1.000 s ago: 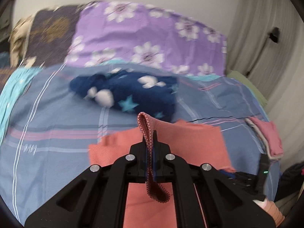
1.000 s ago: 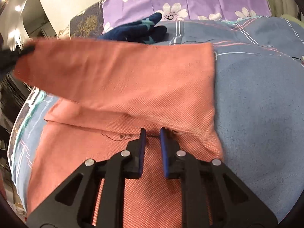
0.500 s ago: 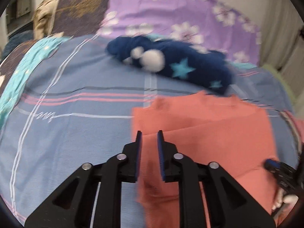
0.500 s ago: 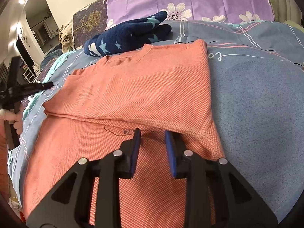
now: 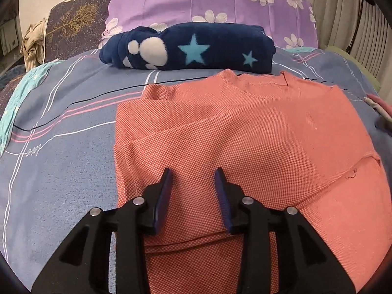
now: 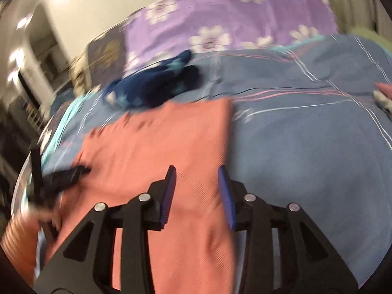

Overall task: Fold small clothes
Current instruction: 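Move both open tools to the hem of the folded shirt strip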

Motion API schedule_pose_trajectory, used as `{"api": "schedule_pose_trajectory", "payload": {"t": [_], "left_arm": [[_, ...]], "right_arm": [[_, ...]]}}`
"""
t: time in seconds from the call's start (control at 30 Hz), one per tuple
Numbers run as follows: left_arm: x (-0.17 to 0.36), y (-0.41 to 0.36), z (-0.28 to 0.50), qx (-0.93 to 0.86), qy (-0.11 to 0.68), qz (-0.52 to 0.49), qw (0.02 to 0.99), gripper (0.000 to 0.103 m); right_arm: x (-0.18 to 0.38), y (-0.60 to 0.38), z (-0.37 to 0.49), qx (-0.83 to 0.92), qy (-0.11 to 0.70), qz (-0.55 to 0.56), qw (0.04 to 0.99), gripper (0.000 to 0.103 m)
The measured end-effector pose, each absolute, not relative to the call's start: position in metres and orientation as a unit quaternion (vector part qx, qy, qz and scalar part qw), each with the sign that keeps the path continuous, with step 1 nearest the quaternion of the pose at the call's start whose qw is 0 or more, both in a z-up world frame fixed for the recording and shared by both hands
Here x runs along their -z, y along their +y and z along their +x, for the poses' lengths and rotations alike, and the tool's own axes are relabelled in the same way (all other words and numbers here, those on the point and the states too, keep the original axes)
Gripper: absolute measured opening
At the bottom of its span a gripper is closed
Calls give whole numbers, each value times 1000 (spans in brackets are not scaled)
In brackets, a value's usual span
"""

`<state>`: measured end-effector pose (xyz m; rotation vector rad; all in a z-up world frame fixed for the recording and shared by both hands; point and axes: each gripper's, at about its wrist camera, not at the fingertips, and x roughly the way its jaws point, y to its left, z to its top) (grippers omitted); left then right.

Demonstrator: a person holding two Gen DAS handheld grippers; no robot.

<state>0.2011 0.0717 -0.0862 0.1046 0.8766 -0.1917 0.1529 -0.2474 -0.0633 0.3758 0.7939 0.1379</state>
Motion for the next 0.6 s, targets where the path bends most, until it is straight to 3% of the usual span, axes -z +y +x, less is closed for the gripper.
{"api": "schedule_pose_trajectory", "payload": {"t": [0.27, 0.37, 0.6], "left_arm": [[90, 75, 201, 95, 421, 46, 901, 39], [90, 74, 201, 95, 419, 46, 902, 40], [88, 75, 201, 99, 417, 44, 903, 43]], "right_arm": [[76, -242, 227, -43, 402, 179, 897, 37], [100, -237, 245, 35, 434, 78, 897, 30], [96, -242, 228, 58, 412, 51, 908, 31]]}}
